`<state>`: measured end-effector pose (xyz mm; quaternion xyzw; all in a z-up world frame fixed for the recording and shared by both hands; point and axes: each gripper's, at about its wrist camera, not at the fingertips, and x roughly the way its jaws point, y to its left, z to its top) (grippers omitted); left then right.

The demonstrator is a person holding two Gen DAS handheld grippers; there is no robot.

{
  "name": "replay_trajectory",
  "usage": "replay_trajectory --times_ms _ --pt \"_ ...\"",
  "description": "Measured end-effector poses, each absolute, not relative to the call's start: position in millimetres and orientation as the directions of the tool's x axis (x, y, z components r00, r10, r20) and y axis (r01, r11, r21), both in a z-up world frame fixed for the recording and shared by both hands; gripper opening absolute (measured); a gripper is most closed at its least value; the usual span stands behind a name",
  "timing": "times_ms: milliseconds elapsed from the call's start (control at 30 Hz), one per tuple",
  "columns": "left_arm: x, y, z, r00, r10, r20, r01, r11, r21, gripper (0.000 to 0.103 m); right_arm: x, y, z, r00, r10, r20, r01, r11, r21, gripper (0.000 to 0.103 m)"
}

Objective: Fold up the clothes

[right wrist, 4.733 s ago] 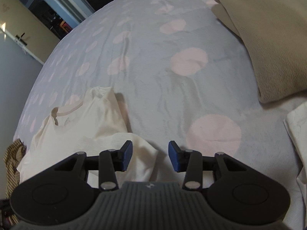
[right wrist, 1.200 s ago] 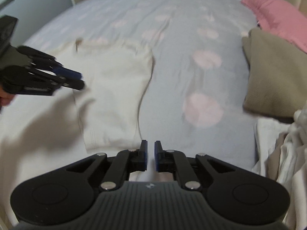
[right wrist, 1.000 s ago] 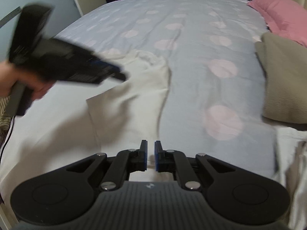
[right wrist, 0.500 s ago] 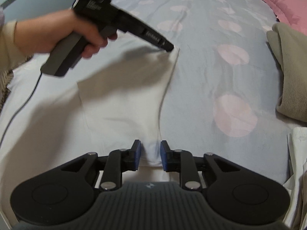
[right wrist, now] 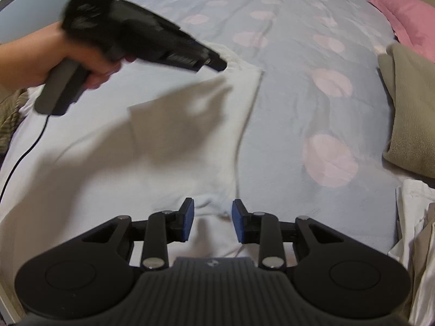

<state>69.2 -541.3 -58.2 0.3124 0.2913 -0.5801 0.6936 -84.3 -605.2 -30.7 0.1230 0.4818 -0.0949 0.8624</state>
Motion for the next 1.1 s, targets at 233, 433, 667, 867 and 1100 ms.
replay_trajectory --times_ms 233,433,667,867,1100 --pt "1.3 -449.7 -34.8 0.082 -0.616 -0.784 0.997 0.048 0.067 0.008 -110.0 -543.8 -23.6 0.504 0.030 -0.863 0.159 0.979 0.127 0.033" --pt "-53.4 -374.3 -42.7 0.022 -0.547 -0.837 0.999 -0.027 0.044 0.008 -144.3 -481.9 -39.4 0.404 0.127 -0.906 0.023 0.989 0.149 0.032" --pt "-91.5 -309.0 -61.3 -0.020 -0.465 -0.885 0.996 -0.081 0.020 0.008 -195.8 -437.4 -61.0 0.269 0.170 -0.948 -0.070 0.985 0.156 0.020" --pt "-107.2 -291.1 -67.2 -0.017 -0.437 -0.899 0.996 -0.089 0.024 0.008 -229.9 -419.2 -75.8 0.213 0.161 -0.964 -0.084 0.986 0.146 0.008" --pt "-104.5 -280.2 -58.0 0.020 -0.458 -0.889 0.998 -0.039 0.042 0.008 -244.3 -402.3 -99.1 0.075 0.108 -0.991 -0.138 0.986 0.097 0.003"
